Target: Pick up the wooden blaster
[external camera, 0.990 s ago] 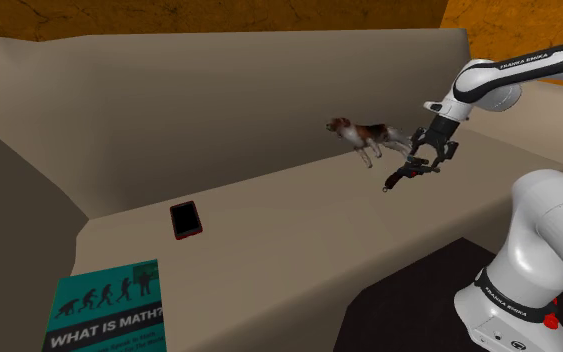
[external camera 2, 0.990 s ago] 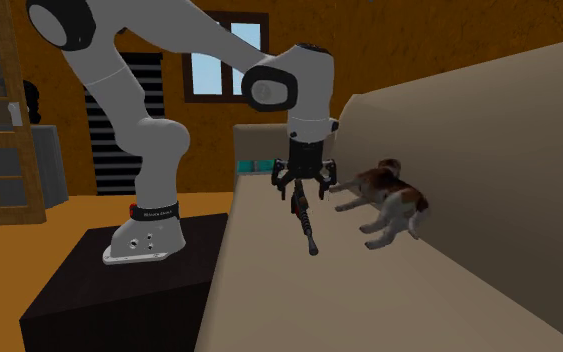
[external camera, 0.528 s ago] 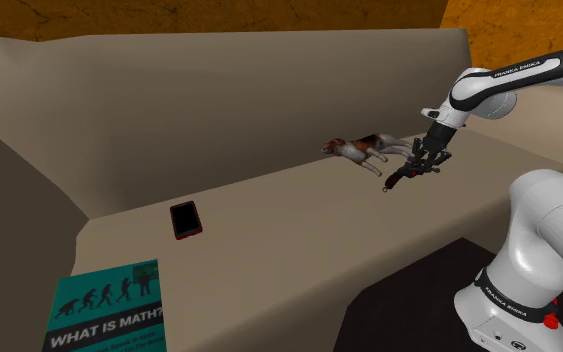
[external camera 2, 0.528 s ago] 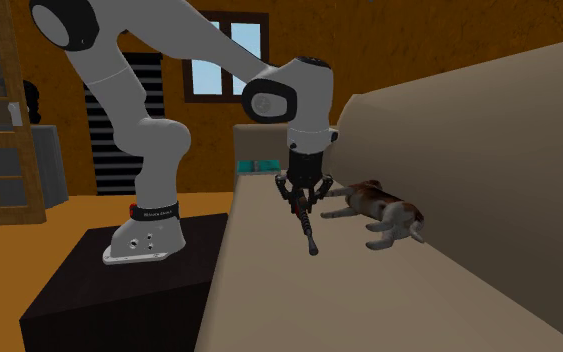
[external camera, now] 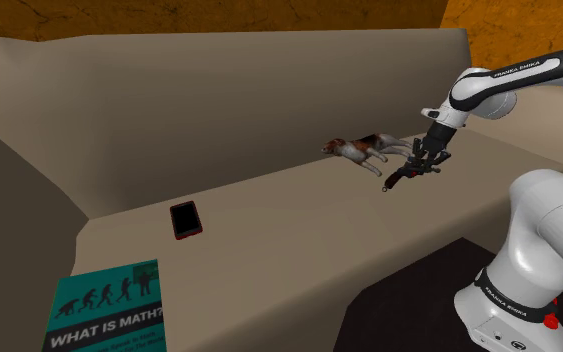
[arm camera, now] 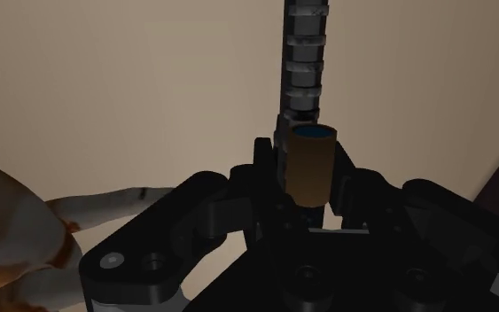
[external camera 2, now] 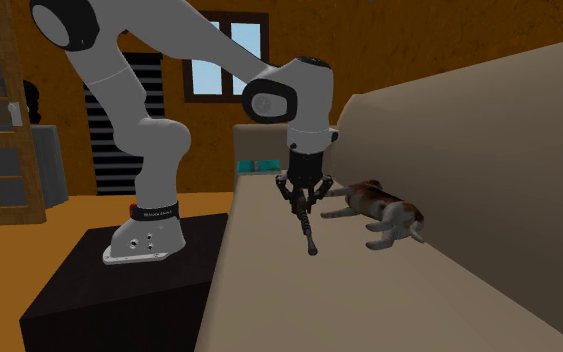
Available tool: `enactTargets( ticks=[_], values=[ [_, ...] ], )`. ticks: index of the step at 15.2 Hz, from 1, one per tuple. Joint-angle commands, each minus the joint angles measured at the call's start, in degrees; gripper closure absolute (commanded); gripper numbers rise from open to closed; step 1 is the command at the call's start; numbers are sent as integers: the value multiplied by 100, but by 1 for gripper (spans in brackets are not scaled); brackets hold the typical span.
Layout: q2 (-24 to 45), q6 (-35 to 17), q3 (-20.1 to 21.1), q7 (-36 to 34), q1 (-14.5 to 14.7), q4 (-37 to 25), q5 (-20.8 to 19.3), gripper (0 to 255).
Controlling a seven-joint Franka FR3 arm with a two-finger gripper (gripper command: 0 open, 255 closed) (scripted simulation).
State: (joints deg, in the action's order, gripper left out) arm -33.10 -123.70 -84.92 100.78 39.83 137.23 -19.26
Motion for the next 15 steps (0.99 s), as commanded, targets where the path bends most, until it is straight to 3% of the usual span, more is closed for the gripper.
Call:
enactTargets(
  ticks=[1, 15],
  values=[
    [-7, 70, 75, -8, -56, -27, 16, 255],
    [-245, 1132, 1259, -212, -810, -515, 210, 255]
  ],
)
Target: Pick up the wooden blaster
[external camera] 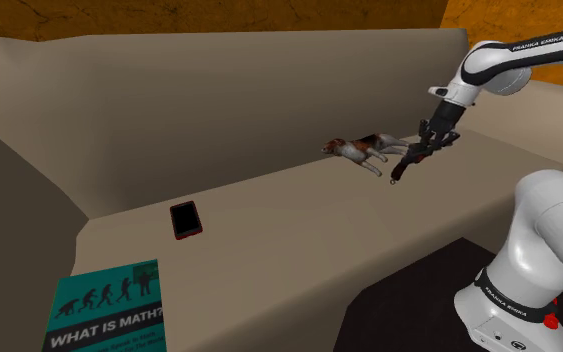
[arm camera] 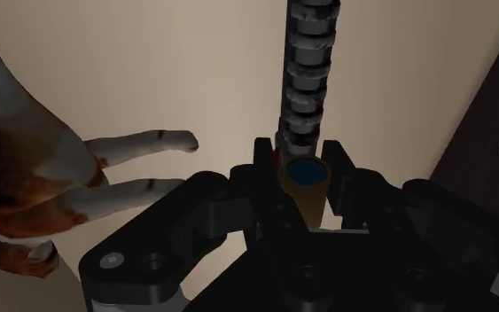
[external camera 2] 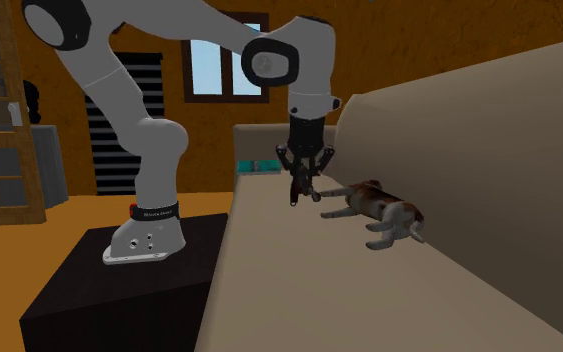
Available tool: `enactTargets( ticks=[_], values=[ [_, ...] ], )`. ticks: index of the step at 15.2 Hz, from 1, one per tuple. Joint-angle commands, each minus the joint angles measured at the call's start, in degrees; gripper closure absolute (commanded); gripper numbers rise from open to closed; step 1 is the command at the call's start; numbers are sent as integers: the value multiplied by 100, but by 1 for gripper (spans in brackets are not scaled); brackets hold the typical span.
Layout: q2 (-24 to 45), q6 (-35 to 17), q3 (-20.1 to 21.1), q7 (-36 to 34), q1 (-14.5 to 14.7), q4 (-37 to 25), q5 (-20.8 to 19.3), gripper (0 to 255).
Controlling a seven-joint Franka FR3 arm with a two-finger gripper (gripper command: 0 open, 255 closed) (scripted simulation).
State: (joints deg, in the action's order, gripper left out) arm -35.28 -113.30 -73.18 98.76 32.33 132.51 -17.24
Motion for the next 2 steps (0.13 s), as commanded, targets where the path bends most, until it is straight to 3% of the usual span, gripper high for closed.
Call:
enactTargets(
  ticks=[1, 2],
  values=[
    [-31, 104, 95, -14, -65, -50, 9, 255],
    [-31, 104, 95, -14, -65, -50, 9, 255]
  ],
)
